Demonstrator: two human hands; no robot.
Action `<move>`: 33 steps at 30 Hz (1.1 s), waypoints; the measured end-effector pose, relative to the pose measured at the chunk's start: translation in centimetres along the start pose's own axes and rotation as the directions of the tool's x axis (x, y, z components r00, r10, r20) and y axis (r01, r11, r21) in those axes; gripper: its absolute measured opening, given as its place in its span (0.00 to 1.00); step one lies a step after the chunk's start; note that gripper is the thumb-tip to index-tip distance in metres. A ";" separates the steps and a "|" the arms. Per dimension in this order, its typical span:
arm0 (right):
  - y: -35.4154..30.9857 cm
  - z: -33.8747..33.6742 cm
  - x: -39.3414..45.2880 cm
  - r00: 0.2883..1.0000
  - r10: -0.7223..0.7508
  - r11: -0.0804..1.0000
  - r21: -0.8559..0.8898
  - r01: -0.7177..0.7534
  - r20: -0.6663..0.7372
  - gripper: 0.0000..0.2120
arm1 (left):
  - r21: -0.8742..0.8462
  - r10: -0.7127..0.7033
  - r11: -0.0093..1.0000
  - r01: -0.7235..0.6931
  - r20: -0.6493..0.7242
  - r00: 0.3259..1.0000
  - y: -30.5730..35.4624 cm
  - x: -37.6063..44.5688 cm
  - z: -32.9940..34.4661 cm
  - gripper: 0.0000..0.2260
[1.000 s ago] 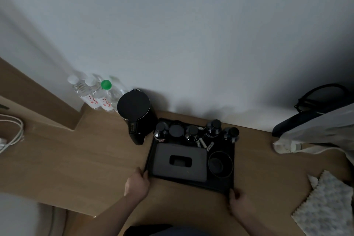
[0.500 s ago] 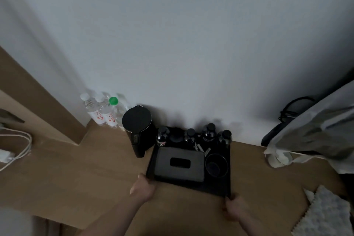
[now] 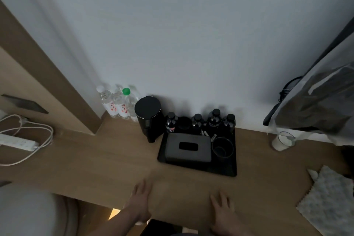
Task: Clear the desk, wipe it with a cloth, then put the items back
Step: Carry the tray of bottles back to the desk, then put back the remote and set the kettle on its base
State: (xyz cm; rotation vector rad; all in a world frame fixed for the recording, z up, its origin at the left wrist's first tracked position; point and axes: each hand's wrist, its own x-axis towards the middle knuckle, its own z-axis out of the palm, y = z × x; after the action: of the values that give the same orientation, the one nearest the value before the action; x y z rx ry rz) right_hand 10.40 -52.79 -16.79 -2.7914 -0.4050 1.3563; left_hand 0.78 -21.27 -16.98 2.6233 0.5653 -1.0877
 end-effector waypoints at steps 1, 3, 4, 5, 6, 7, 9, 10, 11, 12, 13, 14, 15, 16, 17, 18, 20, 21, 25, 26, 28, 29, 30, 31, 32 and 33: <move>0.1 -0.1 -0.3 1.000 -0.022 1.000 0.006 0.022 0.006 0.47 | 0.011 0.016 1.000 -0.016 0.002 1.000 0.0 -0.3 0.1 0.50; 0.2 -0.1 -0.6 1.000 -0.031 0.999 0.015 0.031 0.003 0.47 | 0.042 0.052 0.998 -0.053 0.017 0.998 -0.1 -0.9 0.0 0.49; 0.1 -0.2 -0.6 1.000 -0.019 1.000 0.025 0.019 0.002 0.47 | 0.052 0.067 0.996 -0.068 0.029 0.997 -0.2 -1.2 -0.1 0.49; -0.1 -0.4 -0.6 1.000 -0.007 0.999 0.045 0.006 0.013 0.47 | 0.060 0.083 0.995 -0.085 0.034 0.996 -0.3 -1.5 -0.2 0.49; -0.3 -0.8 -0.9 1.000 0.001 0.997 0.083 -0.003 0.025 0.46 | 0.070 0.100 0.992 -0.102 0.036 0.994 -0.4 -1.8 -0.5 0.48; -0.6 -1.1 -1.2 0.999 0.004 0.993 0.120 -0.008 0.038 0.45 | 0.077 0.116 0.990 -0.119 0.040 0.992 -0.5 -2.2 -0.8 0.46; -1.1 -1.7 -2.0 0.999 0.010 0.974 0.226 -0.019 0.043 0.43 | 0.068 0.147 0.987 -0.149 0.033 0.989 -0.8 -3.1 -1.8 0.43; -1.4 -1.8 -2.6 1.000 0.017 0.958 0.286 -0.023 0.022 0.40 | 0.066 0.161 0.985 -0.162 0.022 0.987 -0.9 -3.6 -2.5 0.42; -1.8 -1.8 -3.2 0.999 0.032 0.943 0.332 -0.030 -0.001 0.37 | 0.065 0.180 0.982 -0.180 0.006 0.984 -0.9 -4.3 -3.3 0.41; -2.3 -1.9 -4.0 0.998 0.045 0.926 0.377 -0.031 -0.031 0.33 | 0.074 0.212 0.975 -0.210 -0.016 0.977 -1.0 -5.1 -4.2 0.39; -2.8 -1.9 -4.9 0.996 0.057 0.915 0.404 -0.025 -0.068 0.30 | 0.090 0.248 0.966 -0.244 -0.047 0.968 -1.0 -6.0 -5.0 0.38; -3.3 -1.8 -6.0 0.991 0.065 0.911 0.412 -0.012 -0.115 0.29 | 0.109 0.289 0.954 -0.280 -0.087 0.953 -1.2 -6.9 -5.8 0.37; -3.8 -1.8 -7.4 0.984 0.072 0.909 0.416 0.001 -0.160 0.31 | 0.119 0.326 0.943 -0.312 -0.126 0.937 -1.4 -7.7 -6.3 0.36; -4.4 -1.8 -8.9 0.978 0.075 0.902 0.431 0.017 -0.196 0.33 | 0.111 0.355 0.934 -0.340 -0.163 0.921 -1.7 -8.5 -6.7 0.36; -5.1 -1.6 -10.6 0.969 0.072 0.893 0.448 0.042 -0.236 0.35 | 0.087 0.377 0.926 -0.366 -0.194 0.906 -2.1 -9.3 -6.9 0.36; -5.8 -1.4 -12.0 0.958 0.064 0.882 0.465 0.076 -0.279 0.36 | 0.063 0.398 0.917 -0.394 -0.218 0.891 -2.5 -10.0 -7.0 0.36; -7.2 -0.7 -14.9 0.929 0.051 0.858 0.492 0.148 -0.368 0.34 | 0.046 0.444 0.893 -0.447 -0.250 0.861 -3.2 -11.3 -7.0 0.36; -7.8 -0.2 -16.2 0.914 0.048 0.849 0.499 0.175 -0.402 0.33 | 0.047 0.464 0.882 -0.469 -0.260 0.847 -3.5 -12.0 -7.0 0.35; -9.4 2.2 -21.1 0.914 0.086 0.843 0.518 0.146 -0.397 0.36 | 0.021 0.531 0.837 -0.547 -0.276 0.801 -4.6 -15.6 -6.1 0.33; -9.7 2.8 -22.1 0.913 0.097 0.843 0.521 0.137 -0.397 0.37 | 0.005 0.553 0.818 -0.576 -0.283 0.783 -4.8 -16.6 -5.9 0.32; -10.0 3.8 -24.3 0.906 0.108 0.830 0.540 0.144 -0.408 0.39 | -0.037 0.582 0.788 -0.615 -0.284 0.762 -5.1 -18.7 -5.6 0.31; -10.0 4.2 -25.5 0.904 0.119 0.820 0.553 0.144 -0.411 0.39 | -0.045 0.595 0.775 -0.630 -0.284 0.752 -5.1 -19.7 -5.4 0.31; -9.9 4.6 -26.6 0.900 0.134 0.810 0.569 0.142 -0.415 0.39 | -0.039 0.610 0.763 -0.645 -0.288 0.739 -5.0 -20.5 -5.1 0.31; -9.8 5.1 -27.8 0.894 0.148 0.803 0.579 0.141 -0.423 0.39 | -0.027 0.623 0.753 -0.658 -0.293 0.725 -4.9 -21.3 -4.8 0.31; -9.6 5.5 -28.9 0.887 0.163 0.799 0.585 0.138 -0.432 0.40 | -0.024 0.632 0.746 -0.666 -0.291 0.718 -4.7 -22.0 -4.5 0.31; -9.4 6.1 -30.2 0.879 0.176 0.796 0.589 0.137 -0.443 0.40 | -0.019 0.642 0.739 -0.673 -0.283 0.712 -4.4 -22.9 -4.2 0.31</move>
State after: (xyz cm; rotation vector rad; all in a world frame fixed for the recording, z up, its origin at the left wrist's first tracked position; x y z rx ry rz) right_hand -14.30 -51.45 3.88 -2.4274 0.0807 0.5761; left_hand -13.35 -21.67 2.06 2.5274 -0.2764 -0.4619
